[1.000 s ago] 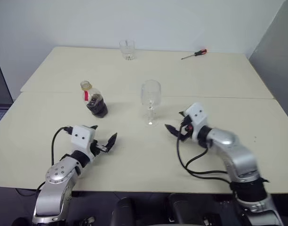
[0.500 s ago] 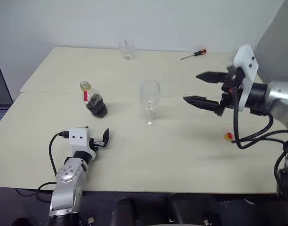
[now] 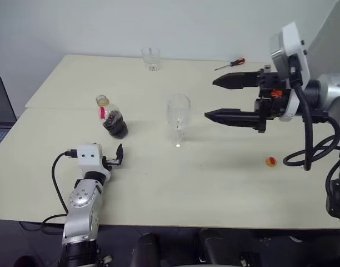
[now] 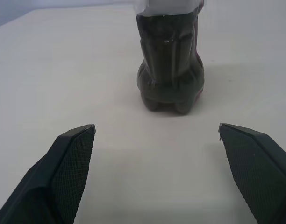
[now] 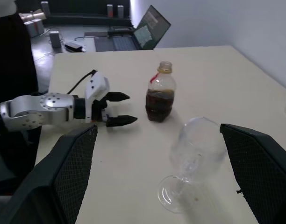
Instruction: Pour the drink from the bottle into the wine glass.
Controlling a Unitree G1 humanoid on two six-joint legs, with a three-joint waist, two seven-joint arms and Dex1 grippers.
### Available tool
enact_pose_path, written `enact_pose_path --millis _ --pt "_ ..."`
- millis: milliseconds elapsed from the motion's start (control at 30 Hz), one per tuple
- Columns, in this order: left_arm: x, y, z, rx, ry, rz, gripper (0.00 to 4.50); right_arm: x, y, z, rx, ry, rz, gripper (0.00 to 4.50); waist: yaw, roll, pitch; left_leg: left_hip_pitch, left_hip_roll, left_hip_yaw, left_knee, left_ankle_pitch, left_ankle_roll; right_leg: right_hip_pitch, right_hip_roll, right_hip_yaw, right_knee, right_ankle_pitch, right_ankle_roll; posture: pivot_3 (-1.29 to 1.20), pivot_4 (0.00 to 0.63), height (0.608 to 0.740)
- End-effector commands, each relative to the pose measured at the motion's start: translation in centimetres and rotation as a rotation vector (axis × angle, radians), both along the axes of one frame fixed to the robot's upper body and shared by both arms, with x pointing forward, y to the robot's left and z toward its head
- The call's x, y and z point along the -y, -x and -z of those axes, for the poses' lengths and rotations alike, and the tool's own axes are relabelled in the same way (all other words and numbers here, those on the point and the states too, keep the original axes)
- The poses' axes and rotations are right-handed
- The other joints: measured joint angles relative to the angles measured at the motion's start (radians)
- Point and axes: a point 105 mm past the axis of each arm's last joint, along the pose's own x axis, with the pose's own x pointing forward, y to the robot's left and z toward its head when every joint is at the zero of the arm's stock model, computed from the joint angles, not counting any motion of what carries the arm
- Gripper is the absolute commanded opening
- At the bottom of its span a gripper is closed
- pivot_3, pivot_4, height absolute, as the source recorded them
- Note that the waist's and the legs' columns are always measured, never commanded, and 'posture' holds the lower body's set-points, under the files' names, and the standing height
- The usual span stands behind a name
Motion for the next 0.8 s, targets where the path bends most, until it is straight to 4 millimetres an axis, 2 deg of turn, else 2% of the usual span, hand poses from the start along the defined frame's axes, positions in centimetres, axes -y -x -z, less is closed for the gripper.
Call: enact_pose_path --millis 33,167,233,400,600,800 --pt "0.7 -1.0 -1.6 0.044 -0.017 0.073 4.5 -0.5 0.6 -0.4 0.028 0.01 -0.057 4.47 0.001 0.0 0.0 0.0 0.0 0.0 0.0 0.0 0.0 0.0 0.0 0.0 0.0 0.0 0.0 0.0 0.15 0.74" --pt "-0.3 -2.3 -2.7 0.072 -0.02 0.047 4.5 -0.6 0.3 -0.3 0.039 0.018 -0.046 4.47 0.003 0.0 0.0 0.0 0.0 0.0 0.0 0.0 0.0 0.0 0.0 0.0 0.0 0.0 -0.001 0.0 0.15 0.74" --pt "-0.3 -2.7 -3.3 0.094 -0.01 0.045 4.5 -0.7 0.2 -0.4 0.039 0.01 -0.044 4.47 0.004 0.0 0.0 -0.001 0.0 0.0 0.0 0.0 0.0 -0.001 0.0 0.0 -0.001 0.0 -0.001 0.0 0.15 0.74" --pt "0.3 -3.1 -3.2 0.092 -0.011 0.08 4.5 -0.7 0.1 0.4 0.031 0.044 -0.046 4.47 0.004 0.0 0.0 -0.001 0.0 0.0 0.0 0.0 0.0 -0.001 0.0 0.0 -0.001 0.0 -0.001 0.0 0.15 0.74" --pt "0.4 -4.5 -4.6 0.116 0.033 0.09 4.5 -0.8 0.3 0.5 0.029 0.047 -0.052 4.47 0.012 0.0 0.0 -0.001 0.0 0.0 0.0 0.0 0.0 -0.001 0.0 -0.001 0.0 0.0 -0.001 0.0 0.15 0.74" --pt "0.7 -4.8 -4.8 0.119 0.021 0.109 4.5 -1.1 0.5 0.9 0.022 0.053 -0.051 4.47 0.011 0.0 0.0 -0.001 0.0 0.0 0.0 0.0 0.0 -0.001 0.0 -0.001 0.0 0.0 -0.001 0.0 0.15 0.74"
